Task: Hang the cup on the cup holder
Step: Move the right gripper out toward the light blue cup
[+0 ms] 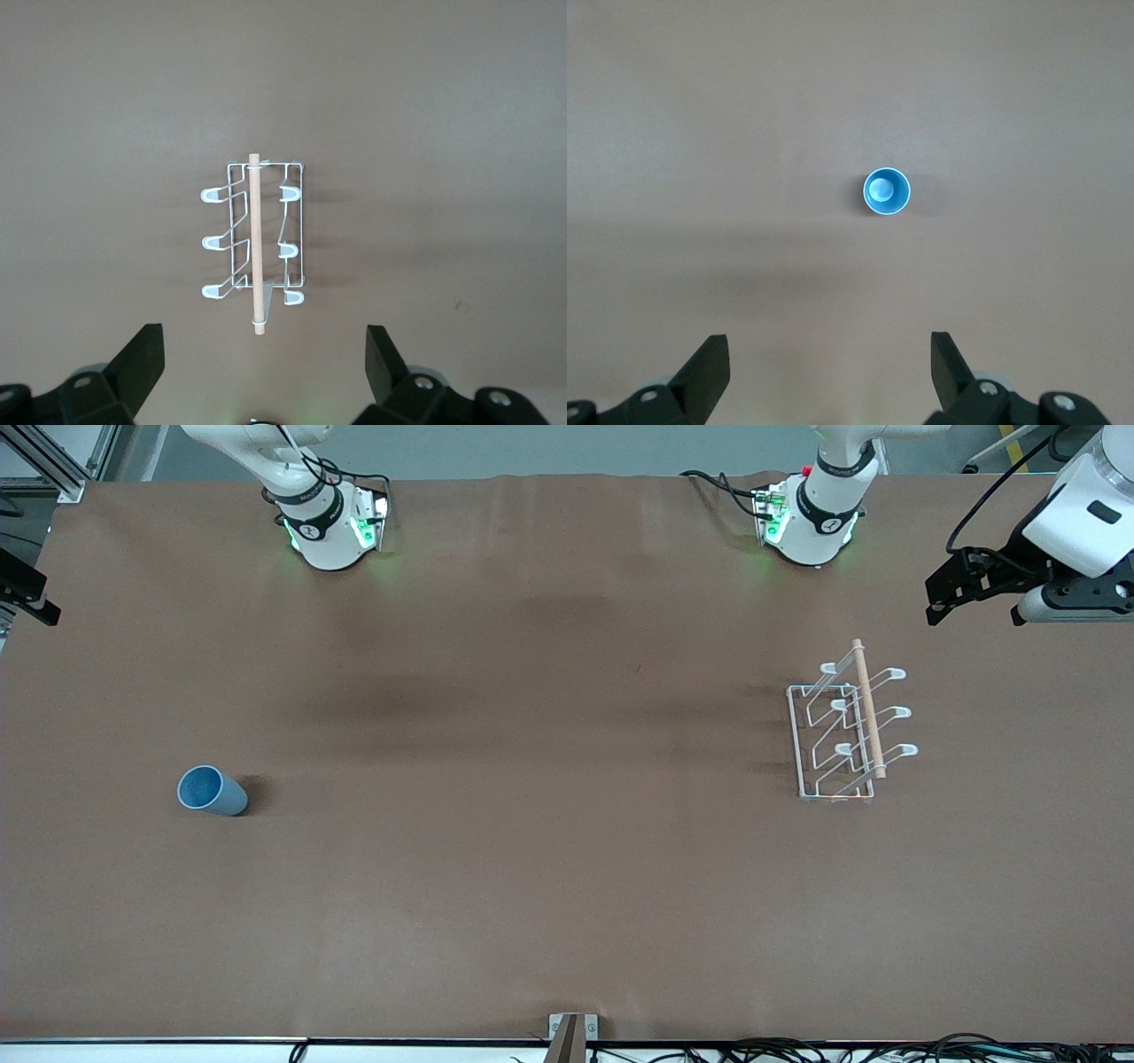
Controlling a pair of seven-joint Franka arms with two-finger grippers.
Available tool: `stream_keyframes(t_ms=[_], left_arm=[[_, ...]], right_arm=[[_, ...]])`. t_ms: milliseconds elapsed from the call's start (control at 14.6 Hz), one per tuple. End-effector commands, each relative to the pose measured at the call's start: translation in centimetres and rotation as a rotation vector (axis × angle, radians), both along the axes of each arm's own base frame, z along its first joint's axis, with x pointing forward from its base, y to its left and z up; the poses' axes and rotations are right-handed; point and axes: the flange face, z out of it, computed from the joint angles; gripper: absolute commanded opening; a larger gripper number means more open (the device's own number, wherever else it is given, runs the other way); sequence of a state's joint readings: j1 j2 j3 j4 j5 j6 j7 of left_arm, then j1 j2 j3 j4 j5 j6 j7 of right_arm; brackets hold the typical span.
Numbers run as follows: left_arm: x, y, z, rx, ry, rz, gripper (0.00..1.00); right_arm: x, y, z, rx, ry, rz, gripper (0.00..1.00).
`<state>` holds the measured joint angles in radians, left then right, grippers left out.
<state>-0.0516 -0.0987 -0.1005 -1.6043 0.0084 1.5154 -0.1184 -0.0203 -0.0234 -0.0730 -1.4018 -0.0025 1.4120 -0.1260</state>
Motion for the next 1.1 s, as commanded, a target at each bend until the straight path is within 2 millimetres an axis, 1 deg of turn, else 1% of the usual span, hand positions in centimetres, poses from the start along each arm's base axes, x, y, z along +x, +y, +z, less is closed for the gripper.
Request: stream_keyframes(t_ms=[0, 137, 274, 479, 548, 685, 753, 822, 890, 959, 1027], left_arm=[[0.3, 0.1, 0.7, 0.003, -0.005, 0.005, 1.00], [0.4, 0.1, 0.5, 0.005, -0.002, 0.002, 1.00], [0.4, 0.2, 0.5, 0.005, -0.002, -0.001, 1.00], [0.5, 0.2, 0.5, 0.005, -0.002, -0.007, 1.00], [0.5, 0.2, 0.5, 0.005, -0.002, -0.007, 1.00], [0.5, 0.1, 0.4, 0.005, 0.000, -0.010, 1.00], [0.8, 0.0, -0.1, 0.006, 0.011, -0.012, 1.00], [1.0, 0.0, -0.2, 0.005, 0.012, -0.009, 1.00], [1.0, 0.0, 0.0, 0.003, 0.008, -0.011, 1.00], [1.4, -0.1, -0.3, 0.004, 0.012, -0.013, 1.00], [1.5, 0.0, -0.3, 0.002, 0.013, -0.014, 1.00]], right_arm=[[-0.6, 0.4, 0.2, -0.001, -0.008, -0.005, 1.00], [-0.6, 0.4, -0.1, 0.009, 0.004, -0.057, 1.00], [-0.5, 0.5, -0.3, 0.017, 0.006, -0.059, 1.00], [-0.4, -0.1, -0.6, 0.018, 0.008, -0.059, 1.00], [-0.3, -0.3, -0.9, 0.018, 0.014, -0.056, 0.99], [0.4, -0.8, -2.4, 0.017, 0.019, -0.060, 0.99], [0.8, -1.9, -3.7, 0.014, 0.029, -0.073, 0.98], [1.1, -3.4, -5.5, 0.020, 0.044, -0.067, 0.98], [1.5, -4.4, -7.3, 0.018, 0.034, -0.043, 0.97], [1.9, -5.3, -9.2, 0.016, 0.024, -0.033, 0.97], [1.9, -6.8, -10.9, 0.016, 0.023, -0.030, 0.97]])
